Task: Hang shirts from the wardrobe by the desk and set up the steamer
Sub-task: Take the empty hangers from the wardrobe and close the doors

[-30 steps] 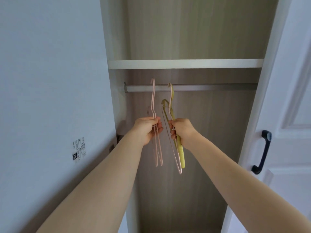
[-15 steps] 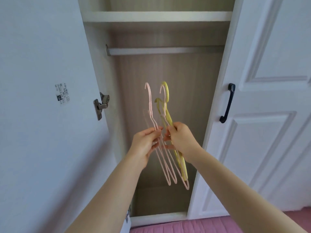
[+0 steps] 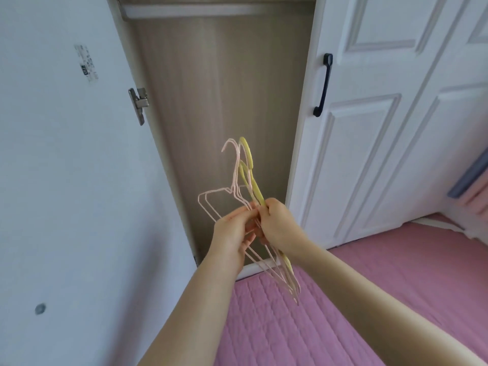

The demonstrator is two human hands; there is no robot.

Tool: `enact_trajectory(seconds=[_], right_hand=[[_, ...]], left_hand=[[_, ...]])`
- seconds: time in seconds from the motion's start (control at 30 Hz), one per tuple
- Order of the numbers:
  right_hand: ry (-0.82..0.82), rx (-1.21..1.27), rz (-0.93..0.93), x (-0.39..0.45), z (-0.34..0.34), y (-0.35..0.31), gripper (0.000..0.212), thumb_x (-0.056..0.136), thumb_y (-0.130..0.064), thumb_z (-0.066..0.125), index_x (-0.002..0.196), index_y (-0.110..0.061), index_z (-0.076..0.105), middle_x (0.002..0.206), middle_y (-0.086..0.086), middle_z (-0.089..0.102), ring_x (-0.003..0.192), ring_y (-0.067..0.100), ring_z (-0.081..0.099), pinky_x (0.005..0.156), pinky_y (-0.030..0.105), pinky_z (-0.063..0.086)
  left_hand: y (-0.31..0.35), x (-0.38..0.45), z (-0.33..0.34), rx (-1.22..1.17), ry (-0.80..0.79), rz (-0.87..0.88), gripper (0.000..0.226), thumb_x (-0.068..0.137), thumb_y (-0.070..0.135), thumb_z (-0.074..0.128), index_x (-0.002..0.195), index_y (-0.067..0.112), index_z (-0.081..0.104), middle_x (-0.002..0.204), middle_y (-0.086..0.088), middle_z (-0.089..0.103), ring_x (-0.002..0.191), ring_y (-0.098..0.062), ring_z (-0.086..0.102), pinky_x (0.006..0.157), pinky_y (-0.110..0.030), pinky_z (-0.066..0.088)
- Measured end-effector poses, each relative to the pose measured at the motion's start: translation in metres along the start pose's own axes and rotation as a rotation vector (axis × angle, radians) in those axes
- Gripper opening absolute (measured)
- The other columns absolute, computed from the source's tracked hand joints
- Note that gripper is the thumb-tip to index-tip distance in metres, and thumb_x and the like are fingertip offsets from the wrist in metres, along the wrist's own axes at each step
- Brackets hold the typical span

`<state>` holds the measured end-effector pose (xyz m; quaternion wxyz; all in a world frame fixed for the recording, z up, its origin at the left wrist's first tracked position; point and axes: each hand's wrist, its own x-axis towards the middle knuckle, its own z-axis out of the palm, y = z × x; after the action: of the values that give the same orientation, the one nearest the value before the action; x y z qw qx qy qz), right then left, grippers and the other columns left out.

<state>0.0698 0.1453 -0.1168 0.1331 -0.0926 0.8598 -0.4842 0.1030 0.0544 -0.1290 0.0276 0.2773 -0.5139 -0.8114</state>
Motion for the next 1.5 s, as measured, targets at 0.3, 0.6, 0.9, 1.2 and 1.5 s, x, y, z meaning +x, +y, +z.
enact_trajectory(seconds=[0.3, 0.6, 0.9, 1.2, 1.5], right_hand=[[0.018, 0.190, 0.118, -0.102, 0.040, 0.029, 0.021, 0.101, -0.017, 0.033, 0.094, -0.008, 0.051, 0.078, 0.006, 0.054, 0.057, 0.013, 0.043, 0.047, 0.023, 0.038], [0.064, 0.354, 0.163, -0.217, 0.082, 0.050, 0.021, 0.102, -0.012, 0.032, 0.096, -0.008, 0.052, 0.083, 0.012, 0.063, 0.045, 0.009, 0.041, 0.042, 0.022, 0.033], [-0.076, 0.402, 0.255, -0.293, 0.091, 0.061, 0.021, 0.101, -0.013, 0.037, 0.102, -0.001, 0.054, 0.076, 0.005, 0.058, 0.053, 0.012, 0.043, 0.045, 0.024, 0.036], [-0.245, 0.319, 0.333, -0.324, 0.107, 0.066, 0.024, 0.097, -0.017, 0.042, 0.098, -0.002, 0.061, 0.072, 0.006, 0.053, 0.056, 0.014, 0.048, 0.054, 0.028, 0.044], [-0.286, 0.259, 0.298, -0.366, 0.109, 0.075, 0.023, 0.101, -0.027, 0.042, 0.101, -0.009, 0.056, 0.075, 0.004, 0.059, 0.060, 0.015, 0.054, 0.059, 0.028, 0.053]], left_hand=[[-0.030, -0.030, -0.053, -0.206, -0.201, -0.210, 0.028, 0.096, 0.028, 0.056, 0.109, 0.005, 0.065, 0.112, -0.010, 0.069, 0.109, -0.025, 0.063, 0.096, -0.036, 0.048], [-0.066, -0.091, -0.120, -0.364, -0.281, -0.394, 0.045, 0.094, 0.028, 0.058, 0.126, -0.004, 0.050, 0.130, -0.021, 0.058, 0.117, -0.032, 0.060, 0.106, -0.043, 0.043], [-0.077, -0.139, -0.136, -0.197, -0.395, -0.552, 0.018, 0.096, 0.022, 0.053, 0.090, 0.006, 0.060, 0.083, -0.012, 0.054, 0.076, -0.021, 0.052, 0.078, -0.033, 0.046], [-0.104, -0.164, -0.155, 0.102, -0.284, -0.530, 0.019, 0.096, 0.029, 0.053, 0.089, 0.015, 0.062, 0.090, -0.006, 0.066, 0.096, -0.020, 0.051, 0.094, -0.032, 0.038], [-0.121, -0.225, -0.154, 0.152, -0.274, -0.389, 0.014, 0.102, 0.016, 0.042, 0.098, 0.009, 0.054, 0.089, -0.014, 0.056, 0.081, -0.030, 0.064, 0.095, -0.055, 0.048]])
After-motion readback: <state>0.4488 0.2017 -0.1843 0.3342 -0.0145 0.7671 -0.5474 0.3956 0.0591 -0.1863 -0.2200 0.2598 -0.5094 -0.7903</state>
